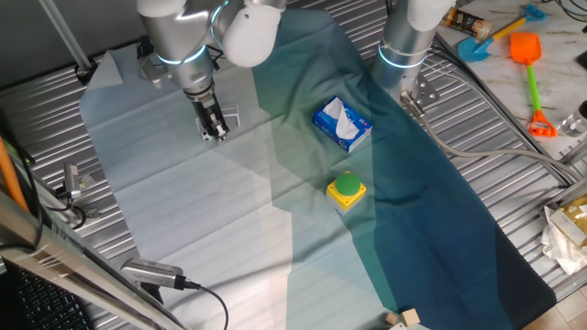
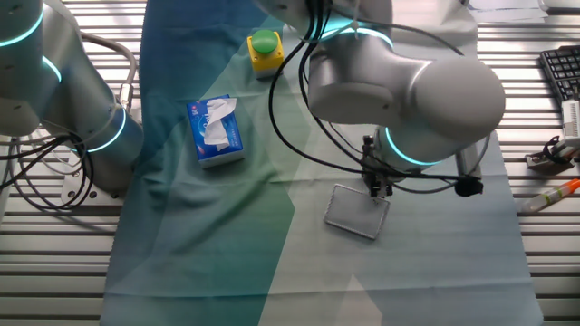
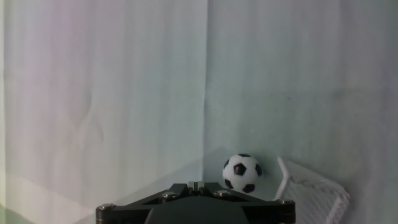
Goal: Push the soccer ball into the goal
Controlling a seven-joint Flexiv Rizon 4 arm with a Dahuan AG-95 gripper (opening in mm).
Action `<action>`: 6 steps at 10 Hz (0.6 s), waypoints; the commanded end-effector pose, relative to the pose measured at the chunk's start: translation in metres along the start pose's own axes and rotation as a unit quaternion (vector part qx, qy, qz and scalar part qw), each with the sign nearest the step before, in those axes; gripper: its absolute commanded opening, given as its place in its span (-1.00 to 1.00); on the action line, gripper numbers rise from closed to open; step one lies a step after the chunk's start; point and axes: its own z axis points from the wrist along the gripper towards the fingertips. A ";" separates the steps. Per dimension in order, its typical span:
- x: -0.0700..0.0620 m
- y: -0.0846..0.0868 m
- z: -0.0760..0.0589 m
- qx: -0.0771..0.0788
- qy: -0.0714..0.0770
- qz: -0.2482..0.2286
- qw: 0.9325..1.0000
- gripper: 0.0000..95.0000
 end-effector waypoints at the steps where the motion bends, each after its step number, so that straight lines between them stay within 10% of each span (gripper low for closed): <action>1: -0.004 0.000 -0.001 0.015 0.005 -0.001 1.000 -1.00; 6: -0.010 -0.001 0.001 0.029 0.014 -0.002 0.999 -1.00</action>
